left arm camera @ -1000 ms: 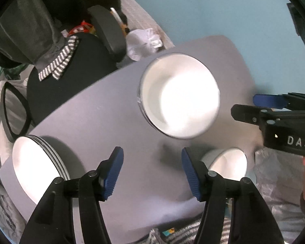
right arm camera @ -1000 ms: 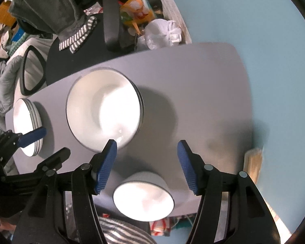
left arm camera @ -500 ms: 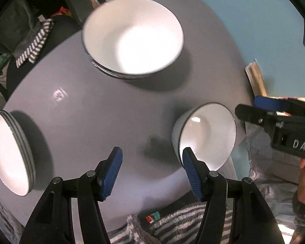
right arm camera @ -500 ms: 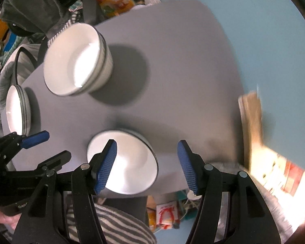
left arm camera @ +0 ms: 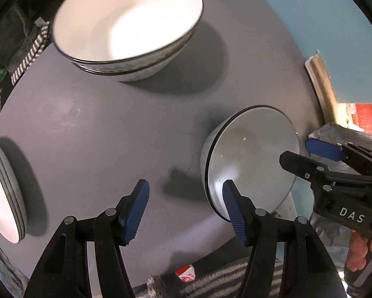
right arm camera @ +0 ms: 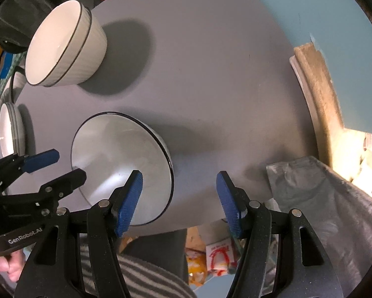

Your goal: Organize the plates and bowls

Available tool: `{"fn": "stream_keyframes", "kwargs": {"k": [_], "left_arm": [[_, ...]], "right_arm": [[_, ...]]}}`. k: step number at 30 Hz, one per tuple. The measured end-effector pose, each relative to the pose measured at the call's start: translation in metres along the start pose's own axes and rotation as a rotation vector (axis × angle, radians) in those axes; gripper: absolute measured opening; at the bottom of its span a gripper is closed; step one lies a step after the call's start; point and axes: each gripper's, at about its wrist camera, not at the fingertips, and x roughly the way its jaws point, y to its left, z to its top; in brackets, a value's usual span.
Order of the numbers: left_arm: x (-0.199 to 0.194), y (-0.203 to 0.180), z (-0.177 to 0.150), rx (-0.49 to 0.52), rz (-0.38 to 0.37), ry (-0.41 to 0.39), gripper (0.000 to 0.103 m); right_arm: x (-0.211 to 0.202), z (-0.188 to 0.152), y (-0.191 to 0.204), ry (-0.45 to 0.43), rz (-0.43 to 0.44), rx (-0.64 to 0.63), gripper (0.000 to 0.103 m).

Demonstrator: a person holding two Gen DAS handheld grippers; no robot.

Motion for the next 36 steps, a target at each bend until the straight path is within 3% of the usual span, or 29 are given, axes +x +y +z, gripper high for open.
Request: {"fn": "stream_keyframes", "kwargs": {"k": [9,10,12,23,29,36], "left_arm": [[0.011,-0.003,0.002,-0.005,0.013,-0.011,0.063],[0.011,-0.001,0.004,-0.018,0.021,-0.016,0.059],[0.015,-0.001,0.007,-0.032,0.032,-0.016,0.047],[0.022,-0.014,0.010,-0.015,-0.007,-0.006,0.020],[0.020,-0.029,0.007,0.029,-0.006,-0.018,0.007],[0.017,-0.033,0.005,0.034,0.014,-0.002,0.007]], "right_arm": [[0.011,-0.006,-0.006,-0.038,0.021,0.027,0.061],[0.011,-0.006,-0.005,-0.039,0.020,0.028,0.061],[0.013,-0.004,-0.006,-0.042,0.015,0.030,0.054],[0.013,-0.003,0.003,-0.022,0.019,0.026,0.013],[0.016,-0.008,0.008,-0.028,-0.010,0.021,0.008],[0.017,-0.004,0.021,-0.015,0.002,0.039,0.006]]}}
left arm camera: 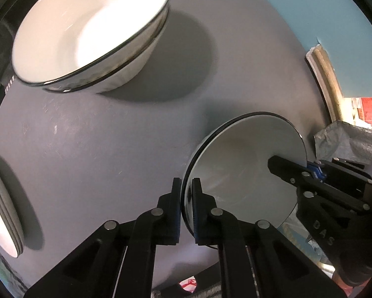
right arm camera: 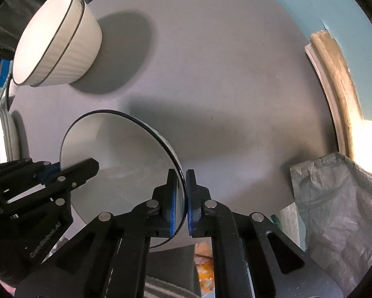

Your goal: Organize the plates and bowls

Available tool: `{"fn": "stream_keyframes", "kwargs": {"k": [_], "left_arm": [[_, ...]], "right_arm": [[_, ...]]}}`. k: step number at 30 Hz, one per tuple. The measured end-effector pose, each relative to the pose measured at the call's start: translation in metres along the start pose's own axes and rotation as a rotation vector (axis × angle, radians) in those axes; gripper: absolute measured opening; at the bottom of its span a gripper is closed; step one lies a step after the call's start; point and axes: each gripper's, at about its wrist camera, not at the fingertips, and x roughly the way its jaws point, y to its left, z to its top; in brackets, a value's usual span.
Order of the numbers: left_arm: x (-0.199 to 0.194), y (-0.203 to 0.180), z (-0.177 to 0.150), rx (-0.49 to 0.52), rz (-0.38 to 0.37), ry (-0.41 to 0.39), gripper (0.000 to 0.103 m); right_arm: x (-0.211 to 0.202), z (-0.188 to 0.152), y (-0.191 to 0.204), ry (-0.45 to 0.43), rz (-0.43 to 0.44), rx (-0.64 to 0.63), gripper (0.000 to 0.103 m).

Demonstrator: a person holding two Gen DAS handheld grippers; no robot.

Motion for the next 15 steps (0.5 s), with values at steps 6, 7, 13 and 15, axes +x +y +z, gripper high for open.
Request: {"fn": "stream_keyframes", "kwargs": {"k": [6,7,13,15], "left_arm": [[-0.023,0.005,-0.006,0.002,0.014,-0.022,0.007],[-0.025,0.009,-0.004,0.003,0.013,-0.027,0.007],[-0.048,0.008,-0.009,0.009,0.026,-0.056,0.008],[-0.055,0.008,-0.002,0.002,0.027,-0.069,0.008]], "right_arm": [[-0.020,0.004,0.006,0.003,0.008,-0.012,0.006],[-0.024,0.004,0.008,0.002,0.013,-0.013,0.006],[-0.046,0.018,0.019,0.005,0.021,-0.023,0.006],[-0.058,0.020,0.028,-0.003,0.020,-0.037,0.006]]}}
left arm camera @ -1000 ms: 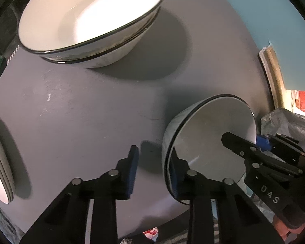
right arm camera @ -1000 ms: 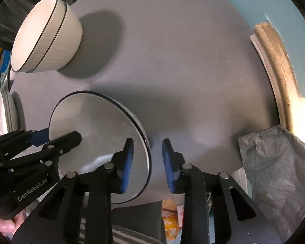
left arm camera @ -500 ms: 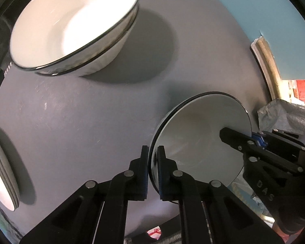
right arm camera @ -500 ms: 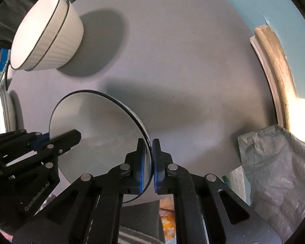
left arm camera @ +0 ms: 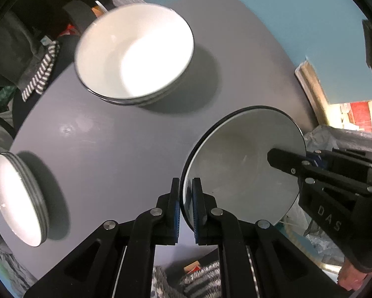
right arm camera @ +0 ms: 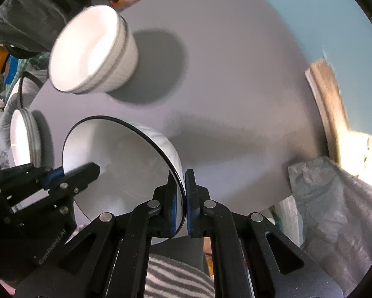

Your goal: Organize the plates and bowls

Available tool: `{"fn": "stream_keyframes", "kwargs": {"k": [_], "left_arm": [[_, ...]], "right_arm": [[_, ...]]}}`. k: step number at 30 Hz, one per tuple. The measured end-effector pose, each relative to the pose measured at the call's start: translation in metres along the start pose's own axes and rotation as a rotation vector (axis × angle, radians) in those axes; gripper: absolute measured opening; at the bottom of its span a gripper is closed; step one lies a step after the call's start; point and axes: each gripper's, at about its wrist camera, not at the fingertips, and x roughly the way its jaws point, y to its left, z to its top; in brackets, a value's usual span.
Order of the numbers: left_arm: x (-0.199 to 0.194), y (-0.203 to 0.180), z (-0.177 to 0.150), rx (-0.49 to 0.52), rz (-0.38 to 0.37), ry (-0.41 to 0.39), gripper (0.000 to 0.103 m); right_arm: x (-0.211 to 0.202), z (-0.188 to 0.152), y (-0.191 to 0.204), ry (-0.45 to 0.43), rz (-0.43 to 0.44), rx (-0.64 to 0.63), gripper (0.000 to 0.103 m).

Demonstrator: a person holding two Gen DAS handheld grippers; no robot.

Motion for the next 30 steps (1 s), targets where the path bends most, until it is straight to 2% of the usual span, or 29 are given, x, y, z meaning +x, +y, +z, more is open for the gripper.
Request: {"fn": "stream_keyframes", "kwargs": {"k": [2,4,11,19,30], "left_arm": [[-0.006,0.005,0.001,-0.019,-0.007,-0.013,0.008],[-0.023,0.030,0.010,-0.036,-0.014,-0.030,0.008],[-0.050,0.055,0.015,-0.074,0.005,-0.088,0.008],[-0.073,0.077,0.042,-0.129,0.022,-0.146,0.008],[-0.058,0.098,0.072,-0.175,0.067,-0.130,0.008]], "right_arm": [[-0.011,0.001,0.011,-0.011,0.000,-0.015,0.006],[-0.019,0.006,0.015,-0.021,0.000,-0.031,0.006],[-0.042,0.030,0.041,-0.048,-0.018,-0.101,0.006],[-0.043,0.052,0.043,-0.076,-0.014,-0.166,0.006],[-0.031,0.098,0.061,-0.071,-0.034,-0.208,0.006]]}}
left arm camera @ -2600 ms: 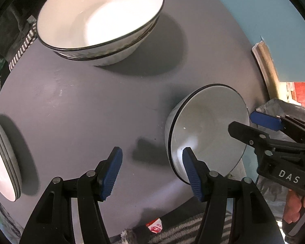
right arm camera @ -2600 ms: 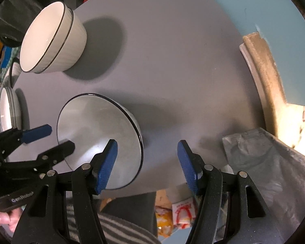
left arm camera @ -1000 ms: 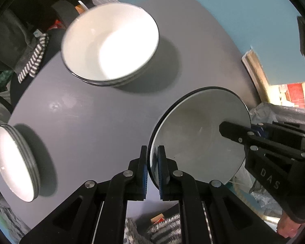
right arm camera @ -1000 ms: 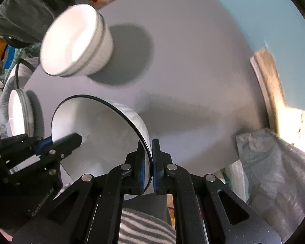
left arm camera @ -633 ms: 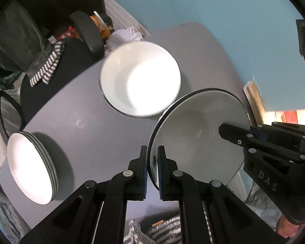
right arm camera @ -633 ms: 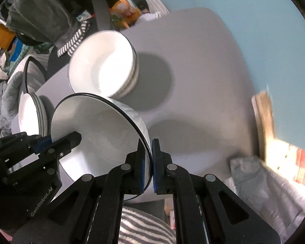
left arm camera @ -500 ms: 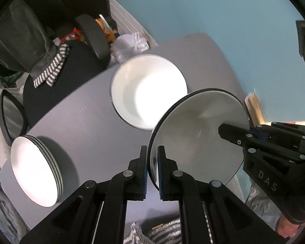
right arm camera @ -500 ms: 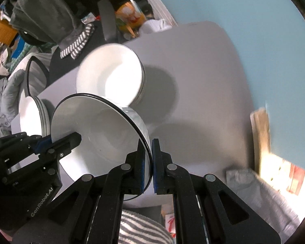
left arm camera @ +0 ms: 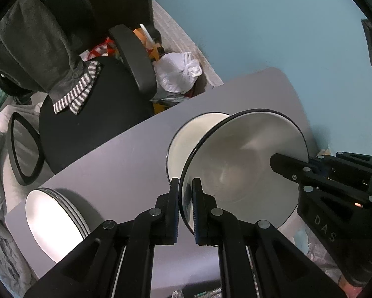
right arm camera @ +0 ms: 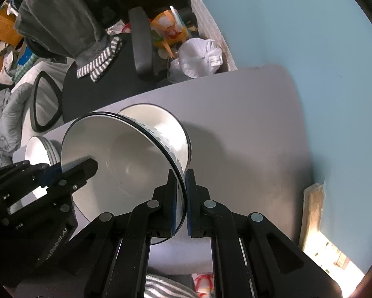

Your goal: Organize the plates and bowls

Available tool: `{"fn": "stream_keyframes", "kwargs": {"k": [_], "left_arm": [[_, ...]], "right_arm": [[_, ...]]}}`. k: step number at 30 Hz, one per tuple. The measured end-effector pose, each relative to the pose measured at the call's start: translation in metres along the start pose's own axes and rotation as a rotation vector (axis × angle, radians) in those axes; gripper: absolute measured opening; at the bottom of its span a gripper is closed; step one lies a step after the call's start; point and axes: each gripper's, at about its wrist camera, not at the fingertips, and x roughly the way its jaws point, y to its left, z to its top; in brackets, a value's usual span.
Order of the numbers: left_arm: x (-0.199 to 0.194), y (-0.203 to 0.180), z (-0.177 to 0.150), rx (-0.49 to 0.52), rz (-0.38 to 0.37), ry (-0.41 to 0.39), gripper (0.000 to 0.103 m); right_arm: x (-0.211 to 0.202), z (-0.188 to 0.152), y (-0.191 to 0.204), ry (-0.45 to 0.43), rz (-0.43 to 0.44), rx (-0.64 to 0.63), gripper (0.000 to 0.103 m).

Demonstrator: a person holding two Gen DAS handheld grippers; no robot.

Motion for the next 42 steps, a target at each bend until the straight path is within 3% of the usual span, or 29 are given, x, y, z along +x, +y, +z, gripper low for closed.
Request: {"fn": "stream_keyframes", "kwargs": {"k": [22,27,36,42], "left_arm": [[0.039,0.014,0.013,-0.021,0.032,0.073,0.011],[0.039,0.012,0.014,-0.008,0.034,0.081,0.011],[0.036,0.017,0.015,-0.029,0.035,0.077,0.016],[0.033,0.023,0.015,-0.045,0.030,0.072,0.020]], "right_arm": [[0.041,0.023,0.002,0.076,0.017,-0.032,0.006],[0.043,0.027,0.003,0.095,0.032,-0.032,0.018],[0.038,0.028,0.012,0.100,0.039,-0.060,0.029],[0.030,0.028,0.022,0.083,-0.001,-0.115,0.033]]}}
